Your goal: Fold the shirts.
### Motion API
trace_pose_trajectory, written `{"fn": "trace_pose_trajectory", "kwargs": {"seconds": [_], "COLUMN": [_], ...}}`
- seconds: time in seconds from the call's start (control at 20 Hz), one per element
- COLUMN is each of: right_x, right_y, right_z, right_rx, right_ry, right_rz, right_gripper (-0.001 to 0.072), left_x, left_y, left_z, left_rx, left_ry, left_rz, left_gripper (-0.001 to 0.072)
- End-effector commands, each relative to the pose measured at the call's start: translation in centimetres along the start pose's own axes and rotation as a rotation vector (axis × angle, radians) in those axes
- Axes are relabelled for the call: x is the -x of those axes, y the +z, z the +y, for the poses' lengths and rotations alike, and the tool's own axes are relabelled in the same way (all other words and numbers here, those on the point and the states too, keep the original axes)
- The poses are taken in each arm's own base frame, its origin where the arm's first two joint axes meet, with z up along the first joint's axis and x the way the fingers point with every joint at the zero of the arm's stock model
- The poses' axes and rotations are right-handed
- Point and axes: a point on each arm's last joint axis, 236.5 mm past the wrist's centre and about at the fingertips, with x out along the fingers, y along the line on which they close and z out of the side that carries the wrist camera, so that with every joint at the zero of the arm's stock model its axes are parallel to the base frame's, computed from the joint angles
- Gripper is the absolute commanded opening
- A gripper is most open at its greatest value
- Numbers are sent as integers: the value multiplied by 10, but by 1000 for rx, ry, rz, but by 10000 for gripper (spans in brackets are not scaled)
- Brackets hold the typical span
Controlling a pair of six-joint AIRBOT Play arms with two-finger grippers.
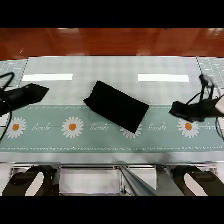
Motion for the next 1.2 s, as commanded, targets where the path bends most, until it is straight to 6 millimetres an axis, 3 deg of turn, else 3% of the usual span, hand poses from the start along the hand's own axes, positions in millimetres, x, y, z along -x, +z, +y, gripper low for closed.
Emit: {"fn": "trace_pose_trajectory", "kwargs": {"seconds": [0.0,0.1,0.35,0.6,0.7,0.75,0.8,0.85,0.95,1.15], "right_x": [-55,-75,-105,-133,-139,-139,-134,-124,-103,-36], "right_y": [-34,-43,-37,-48,-42,-38,-30,-21,-1,52], "right_z": [27,38,71,111,131,143,156,173,201,249], "right_rx": [-209,-248,-339,-237,-202,-183,-145,-77,16,229], "right_ry": [277,347,522,516,523,536,559,596,646,661], "right_rz": [41,110,177,272,282,281,264,239,208,123], "right_gripper": [419,418,418,414,397,308,136,27,27,26], "left_x": [-15,-19,-20,-21,-21,-21,-21,-21,-21,-21], "left_y": [-35,-46,-48,-43,-43,-43,-43,-43,-43,-39], "left_z": [-6,-9,-9,-9,-9,-9,-9,-9,-9,-8], "left_rx": [7,2,2,3,2,3,2,2,2,2], "left_ry": [-35,-44,-45,-43,-43,-43,-43,-43,-42,-40], "left_rz": [92,119,123,101,101,101,101,101,101,83], "left_gripper": [30,30,30,30,30,30,31,30,30,30]}}
